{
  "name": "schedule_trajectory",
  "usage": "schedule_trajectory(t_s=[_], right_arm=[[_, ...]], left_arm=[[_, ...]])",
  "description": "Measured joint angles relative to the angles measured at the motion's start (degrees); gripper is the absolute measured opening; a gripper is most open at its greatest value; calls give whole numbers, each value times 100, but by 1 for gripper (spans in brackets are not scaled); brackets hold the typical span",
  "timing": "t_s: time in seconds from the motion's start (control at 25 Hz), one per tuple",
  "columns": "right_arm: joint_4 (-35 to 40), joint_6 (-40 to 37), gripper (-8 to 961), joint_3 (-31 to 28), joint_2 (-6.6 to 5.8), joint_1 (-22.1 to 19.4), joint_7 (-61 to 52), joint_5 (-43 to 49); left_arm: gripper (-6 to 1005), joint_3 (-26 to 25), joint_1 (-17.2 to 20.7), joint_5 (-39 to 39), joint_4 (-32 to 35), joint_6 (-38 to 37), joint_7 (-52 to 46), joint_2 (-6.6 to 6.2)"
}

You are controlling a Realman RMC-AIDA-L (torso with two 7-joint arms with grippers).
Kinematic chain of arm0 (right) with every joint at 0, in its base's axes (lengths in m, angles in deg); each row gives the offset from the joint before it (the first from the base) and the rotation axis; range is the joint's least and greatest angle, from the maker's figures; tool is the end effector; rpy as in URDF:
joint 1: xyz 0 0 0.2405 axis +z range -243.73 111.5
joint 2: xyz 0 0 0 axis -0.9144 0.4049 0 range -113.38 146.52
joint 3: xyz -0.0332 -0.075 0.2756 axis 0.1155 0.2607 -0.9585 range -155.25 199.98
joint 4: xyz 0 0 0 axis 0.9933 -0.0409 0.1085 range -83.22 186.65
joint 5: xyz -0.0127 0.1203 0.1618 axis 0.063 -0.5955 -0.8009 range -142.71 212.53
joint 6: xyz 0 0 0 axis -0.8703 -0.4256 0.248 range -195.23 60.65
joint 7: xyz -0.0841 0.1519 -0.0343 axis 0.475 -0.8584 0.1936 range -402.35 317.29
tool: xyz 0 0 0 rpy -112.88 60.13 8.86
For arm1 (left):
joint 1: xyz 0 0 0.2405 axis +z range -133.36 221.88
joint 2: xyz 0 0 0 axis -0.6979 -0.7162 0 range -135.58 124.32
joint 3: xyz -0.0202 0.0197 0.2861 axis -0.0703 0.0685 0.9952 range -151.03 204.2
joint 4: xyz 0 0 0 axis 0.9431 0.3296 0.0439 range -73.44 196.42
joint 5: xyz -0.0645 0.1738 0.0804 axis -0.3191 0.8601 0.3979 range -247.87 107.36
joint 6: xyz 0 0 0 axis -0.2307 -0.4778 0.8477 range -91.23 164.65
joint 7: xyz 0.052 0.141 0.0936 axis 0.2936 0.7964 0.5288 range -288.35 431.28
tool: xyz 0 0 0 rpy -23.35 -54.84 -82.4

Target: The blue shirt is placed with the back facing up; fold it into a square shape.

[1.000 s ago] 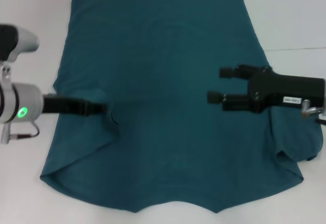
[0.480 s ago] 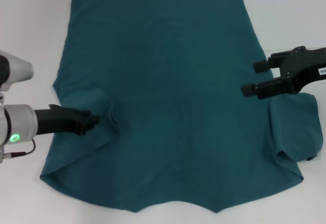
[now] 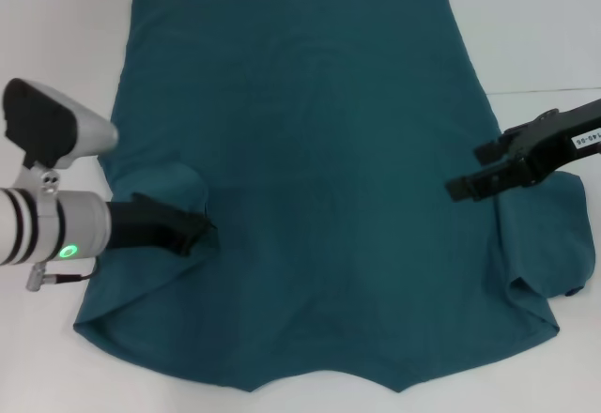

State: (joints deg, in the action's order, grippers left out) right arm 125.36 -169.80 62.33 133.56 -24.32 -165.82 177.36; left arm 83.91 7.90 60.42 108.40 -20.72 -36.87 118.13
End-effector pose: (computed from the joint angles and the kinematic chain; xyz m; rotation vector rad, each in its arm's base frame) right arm 0.2124 0.4002 0.0502 -2.6526 0.8830 0.0235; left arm -0.2584 0.4236 -0.0832 -2.4995 -0.8005 -0.1255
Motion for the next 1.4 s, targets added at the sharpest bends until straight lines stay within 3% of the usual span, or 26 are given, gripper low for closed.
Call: schedule_trajectory(t_s=[0.48,0.88,1.08,1.2,1.32,1.4], right_arm=[[-41,402,865,-329,-9,-175,-157,-191],[-216,553,865,-253,-14,-145,-152,-207],[-252,586,865,-218,-3,-131,-152,-218],[-272,589,865,-195,3,-125,-163,-213],[-256,575,865,-147,3,-151,-227,-193],[-220,474,865,-138,-27,-174,-300,-184]], left_arm=[[52,558,-306,284,-389,889,-377,23],[50,232,-57,33,51,841,-406,12],[59,232,-355,226,-497,991,-520,-43],[73,222,-463,246,-603,1002,-525,-12],[88,153,-413,71,-429,808,-528,6],[98,-114,-323,-223,-212,182,-481,-27]])
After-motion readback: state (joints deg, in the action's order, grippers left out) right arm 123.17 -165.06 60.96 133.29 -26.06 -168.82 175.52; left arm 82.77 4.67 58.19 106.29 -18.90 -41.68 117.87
